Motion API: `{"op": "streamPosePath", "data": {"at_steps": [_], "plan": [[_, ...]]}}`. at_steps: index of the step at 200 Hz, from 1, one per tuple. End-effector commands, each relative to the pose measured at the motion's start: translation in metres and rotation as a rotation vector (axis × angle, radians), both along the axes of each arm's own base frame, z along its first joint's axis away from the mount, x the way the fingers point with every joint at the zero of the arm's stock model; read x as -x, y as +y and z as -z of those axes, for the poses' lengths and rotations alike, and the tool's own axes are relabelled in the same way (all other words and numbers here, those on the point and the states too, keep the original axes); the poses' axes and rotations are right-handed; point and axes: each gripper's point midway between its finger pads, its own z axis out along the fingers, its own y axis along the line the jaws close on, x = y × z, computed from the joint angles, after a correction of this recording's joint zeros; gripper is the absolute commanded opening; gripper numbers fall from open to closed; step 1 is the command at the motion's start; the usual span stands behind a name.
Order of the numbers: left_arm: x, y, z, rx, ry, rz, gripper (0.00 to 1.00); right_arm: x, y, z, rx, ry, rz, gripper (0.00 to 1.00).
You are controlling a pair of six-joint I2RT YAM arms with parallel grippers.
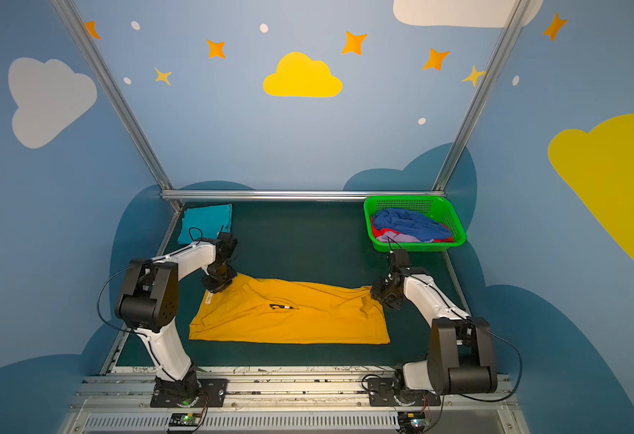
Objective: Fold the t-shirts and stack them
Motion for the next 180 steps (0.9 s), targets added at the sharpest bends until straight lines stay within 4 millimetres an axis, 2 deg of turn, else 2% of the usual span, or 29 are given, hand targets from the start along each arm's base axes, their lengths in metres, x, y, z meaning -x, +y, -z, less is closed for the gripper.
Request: {"op": "streamPosePath", "data": {"at_steps": [1,30,63,74,85,128,159,178,180], "plan": [[0.010,0.013,0.020,-0.027,0.047,-0.011,0.16,0.009,0.007,0.008,-0.006,0.047,-0.025,0.37],[0.012,0.015,0.021,-0.025,0.047,-0.018,0.16,0.017,0.020,0.016,-0.002,0.064,-0.072,0.35],[0.012,0.018,0.021,-0.025,0.050,-0.020,0.16,0.023,0.021,0.024,-0.002,0.091,-0.076,0.25],[0.013,0.018,0.022,-0.024,0.052,-0.021,0.16,0.025,0.020,0.023,0.001,0.089,-0.076,0.16],[0.012,0.019,0.021,-0.023,0.049,-0.022,0.16,0.026,0.018,0.020,0.003,0.082,-0.070,0.00],[0.012,0.020,0.022,-0.016,0.049,-0.027,0.16,0.035,-0.003,-0.002,0.052,0.044,0.010,0.00],[0.012,0.022,0.022,-0.013,0.049,-0.028,0.16,0.045,-0.026,-0.022,0.093,-0.046,0.104,0.00],[0.011,0.021,0.023,-0.008,0.048,-0.024,0.16,0.052,-0.032,-0.032,0.094,-0.101,0.146,0.00],[0.011,0.021,0.023,-0.008,0.049,-0.023,0.16,0.058,-0.033,-0.027,0.096,-0.086,0.154,0.00]]}}
